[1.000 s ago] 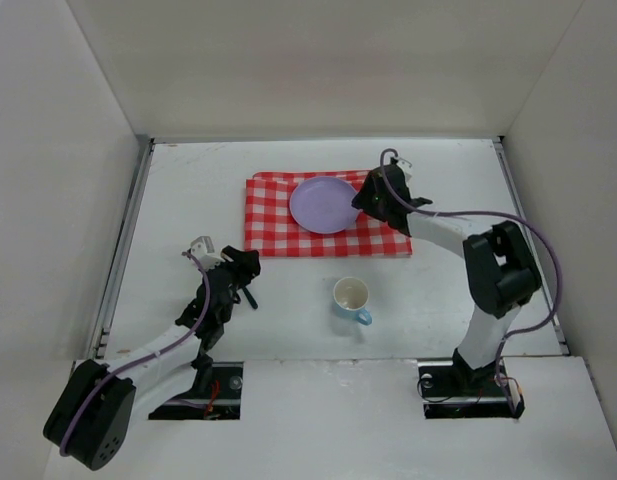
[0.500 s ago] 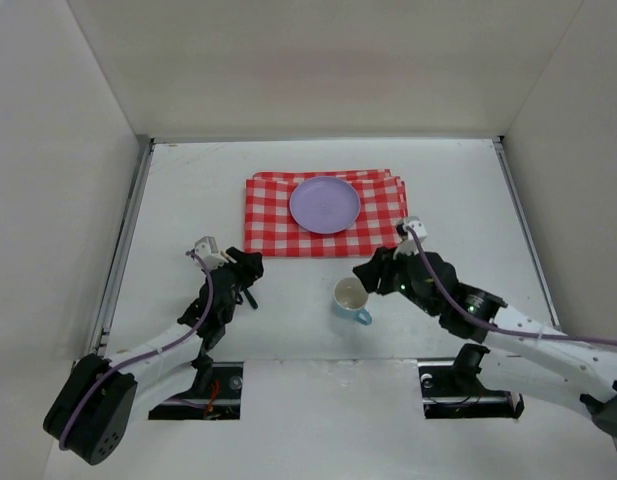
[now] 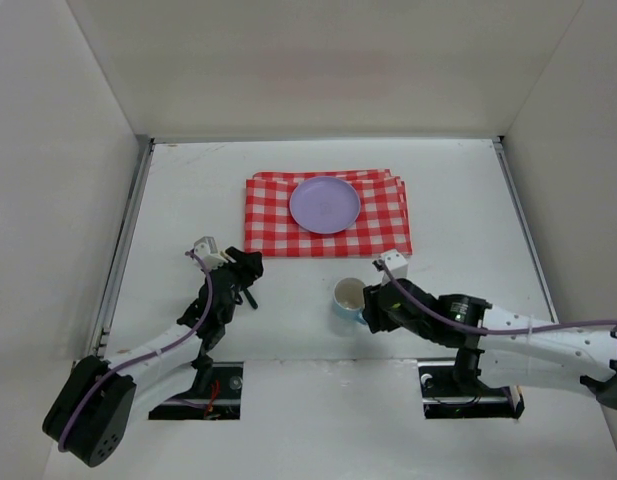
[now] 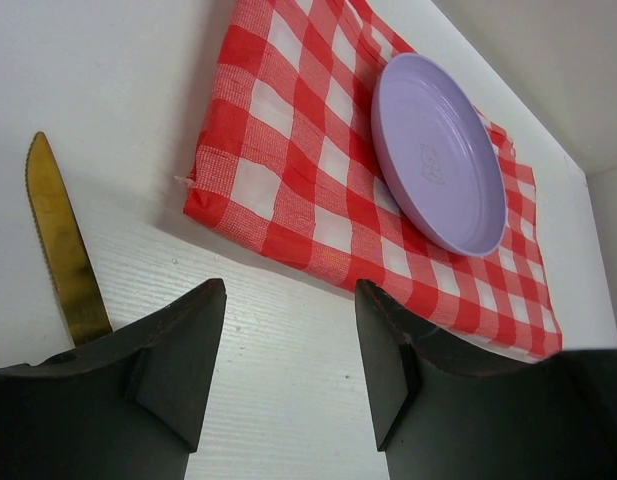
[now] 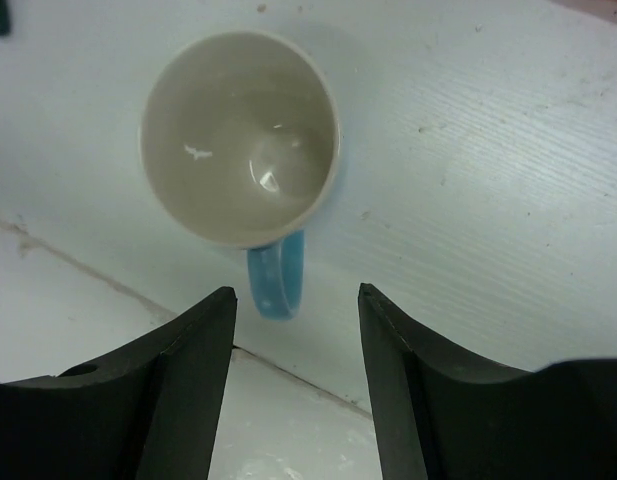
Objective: Set the dinner table for one person
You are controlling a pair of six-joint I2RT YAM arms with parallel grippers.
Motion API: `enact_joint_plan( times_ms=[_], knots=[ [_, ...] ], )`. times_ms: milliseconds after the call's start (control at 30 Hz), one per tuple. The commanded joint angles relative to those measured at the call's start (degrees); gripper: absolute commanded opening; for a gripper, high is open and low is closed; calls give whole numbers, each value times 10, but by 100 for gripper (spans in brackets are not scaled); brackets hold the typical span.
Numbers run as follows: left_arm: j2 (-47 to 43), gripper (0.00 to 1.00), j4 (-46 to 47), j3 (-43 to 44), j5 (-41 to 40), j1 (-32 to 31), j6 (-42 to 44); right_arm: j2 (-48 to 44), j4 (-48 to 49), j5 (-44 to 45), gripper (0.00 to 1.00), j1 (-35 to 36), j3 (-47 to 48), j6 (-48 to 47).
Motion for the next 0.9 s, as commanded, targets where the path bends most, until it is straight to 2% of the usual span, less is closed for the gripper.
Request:
enact_joint_plan(
  times_ms=[0, 267, 333, 433, 533, 600, 733, 867],
  knots=[
    [-5, 52, 26, 6, -13, -2, 7, 36, 6, 2, 58, 4, 28, -1],
    [5, 52, 29, 9, -12, -1, 8, 131, 112, -36, 53, 13, 30, -24],
    [6, 52, 29, 8, -6, 3, 5, 153, 124, -32, 46, 13, 30, -23],
    [2, 52, 29, 7, -10, -2, 7, 173, 124, -17, 29, 19, 29, -19],
    [8, 52, 29, 9, -4, 2, 3, 161, 123, 15, 15, 24, 32, -10],
    [6, 52, 29, 8, -9, -3, 4, 135, 115, 37, 10, 24, 36, -7],
    [9, 52, 29, 11, -4, -2, 2, 81, 107, 75, 4, -4, 61, -6],
    [13, 52, 31, 12, -10, -7, 2, 60, 145, 79, 4, -95, 97, -52]
  ],
)
